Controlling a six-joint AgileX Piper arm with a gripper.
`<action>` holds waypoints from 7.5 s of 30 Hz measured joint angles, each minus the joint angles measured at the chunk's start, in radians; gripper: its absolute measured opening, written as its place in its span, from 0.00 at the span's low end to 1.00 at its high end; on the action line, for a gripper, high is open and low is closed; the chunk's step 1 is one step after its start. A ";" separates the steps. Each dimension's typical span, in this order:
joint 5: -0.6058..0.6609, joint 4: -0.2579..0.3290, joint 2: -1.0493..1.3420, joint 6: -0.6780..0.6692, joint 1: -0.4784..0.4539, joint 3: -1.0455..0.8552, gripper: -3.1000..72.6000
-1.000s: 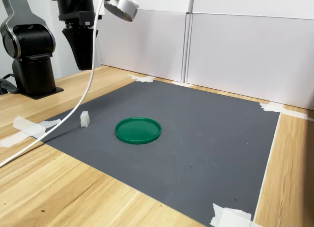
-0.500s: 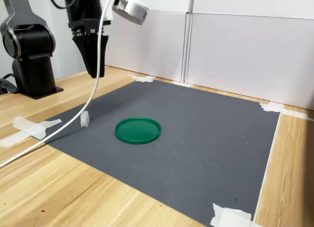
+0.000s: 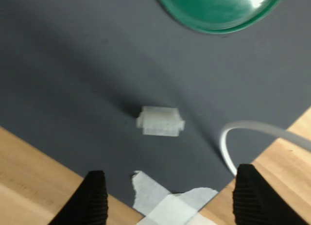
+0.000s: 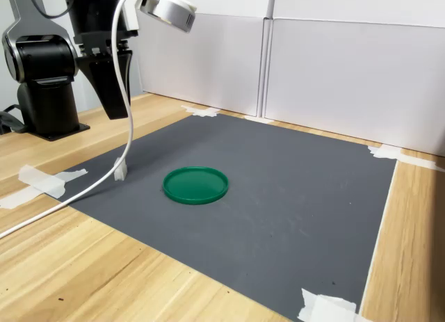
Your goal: Grasp a white terminal and put it in the green lid.
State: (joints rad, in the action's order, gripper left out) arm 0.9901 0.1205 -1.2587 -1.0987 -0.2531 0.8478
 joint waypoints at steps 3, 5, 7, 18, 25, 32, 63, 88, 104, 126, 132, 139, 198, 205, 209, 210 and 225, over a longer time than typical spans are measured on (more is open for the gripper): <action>0.005 0.009 -0.010 -0.008 -0.001 -0.011 0.89; -0.003 0.009 -0.021 -0.010 -0.001 -0.027 0.89; -0.028 0.002 -0.031 -0.009 -0.001 -0.047 0.89; -0.106 -0.053 -0.114 0.030 -0.001 -0.073 0.89; -0.147 -0.059 -0.157 0.045 -0.001 -0.073 0.89; -0.154 -0.059 -0.212 0.045 -0.001 -0.073 0.89; -0.272 -0.026 -0.231 -0.026 -0.001 -0.135 0.85; -0.274 -0.021 -0.241 0.029 -0.001 -0.134 0.46; -0.114 0.045 -0.253 0.030 -0.001 0.093 0.46; -0.140 -0.010 -0.360 0.104 0.133 0.221 0.46; -0.155 -0.027 -0.387 0.105 0.181 0.222 0.46; -0.192 -0.037 -0.412 0.106 0.192 0.222 0.46; -0.248 0.122 -0.160 0.092 0.192 0.172 0.27; -0.490 0.200 0.100 0.071 0.192 -0.038 0.03; -0.583 0.227 0.247 0.147 0.192 -0.129 0.02; -0.600 0.236 0.284 0.181 0.192 -0.149 0.02; -0.645 0.263 0.797 0.640 0.192 -0.372 0.02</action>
State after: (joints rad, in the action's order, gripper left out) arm 0.3448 0.3836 -0.4618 -0.4588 -0.0610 0.4760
